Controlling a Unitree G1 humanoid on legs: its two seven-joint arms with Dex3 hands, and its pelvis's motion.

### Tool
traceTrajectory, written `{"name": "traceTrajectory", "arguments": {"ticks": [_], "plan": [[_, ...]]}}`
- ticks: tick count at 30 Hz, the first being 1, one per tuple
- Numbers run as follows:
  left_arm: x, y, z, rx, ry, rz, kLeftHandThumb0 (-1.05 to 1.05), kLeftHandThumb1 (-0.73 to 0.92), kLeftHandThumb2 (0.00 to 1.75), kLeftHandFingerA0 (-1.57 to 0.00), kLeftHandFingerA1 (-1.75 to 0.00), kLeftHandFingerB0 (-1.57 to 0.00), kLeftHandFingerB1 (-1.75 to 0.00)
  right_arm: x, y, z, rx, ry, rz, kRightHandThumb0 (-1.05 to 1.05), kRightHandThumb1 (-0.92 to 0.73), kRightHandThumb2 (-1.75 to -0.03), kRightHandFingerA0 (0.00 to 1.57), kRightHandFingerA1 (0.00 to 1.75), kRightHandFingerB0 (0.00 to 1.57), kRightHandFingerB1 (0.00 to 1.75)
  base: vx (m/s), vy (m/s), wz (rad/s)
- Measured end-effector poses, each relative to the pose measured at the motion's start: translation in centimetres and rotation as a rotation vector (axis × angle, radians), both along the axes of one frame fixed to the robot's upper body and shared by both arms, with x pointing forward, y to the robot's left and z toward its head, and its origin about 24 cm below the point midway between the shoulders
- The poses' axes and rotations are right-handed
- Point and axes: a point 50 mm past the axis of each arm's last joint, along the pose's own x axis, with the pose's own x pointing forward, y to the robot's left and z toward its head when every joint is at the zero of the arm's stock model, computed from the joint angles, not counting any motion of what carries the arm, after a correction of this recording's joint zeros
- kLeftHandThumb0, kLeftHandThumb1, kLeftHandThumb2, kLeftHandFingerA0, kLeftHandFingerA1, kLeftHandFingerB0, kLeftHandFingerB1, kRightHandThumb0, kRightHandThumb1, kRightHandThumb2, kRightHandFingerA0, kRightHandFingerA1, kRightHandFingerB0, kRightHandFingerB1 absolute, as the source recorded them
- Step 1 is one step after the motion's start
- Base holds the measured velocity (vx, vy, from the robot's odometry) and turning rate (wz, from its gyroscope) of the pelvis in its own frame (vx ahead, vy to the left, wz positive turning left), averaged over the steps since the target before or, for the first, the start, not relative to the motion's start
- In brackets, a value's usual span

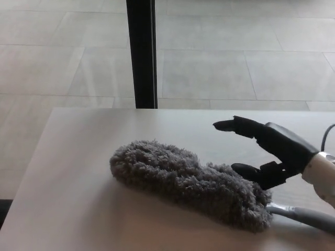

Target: The robot uses its right hand to pick up the duster kept in the middle of the desk and use it to wipe the desk by swiping its surface twice

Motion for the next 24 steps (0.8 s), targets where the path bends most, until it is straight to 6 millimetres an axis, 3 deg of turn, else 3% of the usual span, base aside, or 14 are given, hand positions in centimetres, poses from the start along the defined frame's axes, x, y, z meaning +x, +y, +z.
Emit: {"name": "traceTrajectory", "arguments": {"ticks": [1, 2, 3, 7, 8, 9, 10, 18, 19, 20, 21, 22, 23, 24], "plan": [[0.0, 0.0, 0.0, -0.001, 0.000, -0.002, -0.95, 0.63, 1.07, -0.47, -1.02, -0.35, -0.93, 0.2, 0.4, 0.1, -0.015, -0.007, 0.009, -0.78, -0.63, -0.98, 0.04, 0.44, 0.10, 0.43, 0.00, 0.000, 0.00], [0.0, 0.0, 0.0, -0.001, 0.001, -0.004, -0.92, 0.87, 0.63, -0.23, -1.38, -0.09, -1.26, 0.3, 0.8, 0.2, -0.032, -0.015, 0.017, -0.76, -0.81, -0.65, 0.08, 0.39, 0.19, 0.30, 0.00, 0.000, 0.00], [0.0, 0.0, 0.0, -0.002, 0.001, -0.006, -0.92, 0.86, 0.63, -0.21, -1.38, -0.08, -1.27, 0.4, 1.2, 0.3, -0.051, -0.022, 0.026, -0.37, -0.47, -1.06, 0.03, 0.53, 0.00, 0.48, 0.00, 0.000, 0.00], [0.1, -0.1, 0.0, -0.002, 0.004, -0.014, -0.92, 0.87, 0.63, -0.21, -1.38, -0.07, -1.26, 0.6, 2.7, -0.2, -0.119, -0.037, 0.056, -0.37, -0.47, -1.05, 0.03, 0.54, 0.00, 0.48, 0.00, 0.000, 0.00], [0.1, -0.1, -0.1, -0.002, 0.005, -0.015, -0.93, 0.64, 1.07, -0.47, -1.02, -0.34, -0.93, 0.6, 2.9, -0.5, -0.133, -0.037, 0.060, -0.72, -0.75, -0.64, 0.06, 0.38, 0.22, 0.30, 0.00, 0.000, 0.00], [0.1, -0.1, -0.1, -0.003, 0.006, -0.017, -0.92, 0.88, 0.62, -0.25, -1.37, -0.10, -1.25, 0.5, 3.1, -0.9, -0.154, -0.036, 0.064, -0.74, -0.56, -0.93, 0.03, 0.38, 0.14, 0.45, 0.00, 0.000, 0.00], [0.1, -0.1, -0.1, -0.003, 0.006, -0.018, -0.93, 0.87, 0.63, -0.25, -1.39, -0.10, -1.27, 0.5, 3.2, -1.1, -0.164, -0.035, 0.066, -0.68, -0.70, -0.61, 0.04, 0.38, 0.23, 0.33, 0.00, 0.000, 0.00], [0.4, -0.3, -0.1, -0.009, 0.003, -0.035, -0.95, 0.86, 0.58, -0.26, -1.28, -0.14, -1.18, -0.6, 4.5, -4.1, -0.297, -0.060, 0.103, -0.69, -0.51, -0.89, 0.00, 0.28, 0.12, 0.45, 0.00, 0.000, 0.00], [0.4, -0.3, -0.1, -0.010, 0.001, -0.037, -0.99, 0.66, 1.08, -0.47, -1.03, -0.29, -0.92, -0.7, 4.5, -4.6, -0.314, -0.061, 0.105, -0.67, -0.51, -0.89, 0.00, 0.30, 0.11, 0.46, 0.00, 0.000, 0.00], [0.5, -0.4, -0.1, -0.011, -0.001, -0.038, -0.97, 0.85, 0.57, -0.24, -1.29, -0.15, -1.20, -0.9, 4.4, -5.1, -0.332, -0.062, 0.104, -0.55, -0.65, -0.64, 0.01, 0.26, 0.16, 0.37, 0.00, 0.000, 0.00], [0.6, -0.4, -0.1, -0.012, -0.003, -0.040, -0.97, 0.85, 0.57, -0.24, -1.29, -0.15, -1.20, -1.0, 4.3, -5.5, -0.344, -0.061, 0.101, -0.55, -0.65, -0.64, 0.01, 0.26, 0.16, 0.37, 0.00, 0.000, 0.00], [0.6, -0.4, -0.1, -0.013, -0.004, -0.042, -1.00, 0.67, 1.09, -0.46, -1.04, -0.31, -0.93, -1.3, 4.2, -6.1, -0.357, -0.060, 0.097, -0.51, -0.72, -0.62, 0.00, 0.32, 0.16, 0.35, 0.00, 0.000, 0.00], [0.6, -0.4, -0.1, -0.014, -0.004, -0.043, -1.00, 0.67, 1.09, -0.46, -1.04, -0.31, -0.93, -1.4, 4.1, -6.5, -0.367, -0.060, 0.095, -0.51, -0.72, -0.62, 0.00, 0.32, 0.16, 0.35, 0.00, 0.000, 0.00], [0.7, -0.4, -0.1, -0.015, -0.005, -0.044, -0.95, 0.87, 0.57, -0.23, -1.30, -0.15, -1.21, -1.6, 3.8, -7.0, -0.379, -0.060, 0.088, -0.47, -0.75, -0.62, 0.00, 0.44, 0.19, 0.34, 0.00, 0.000, 0.00]]}}
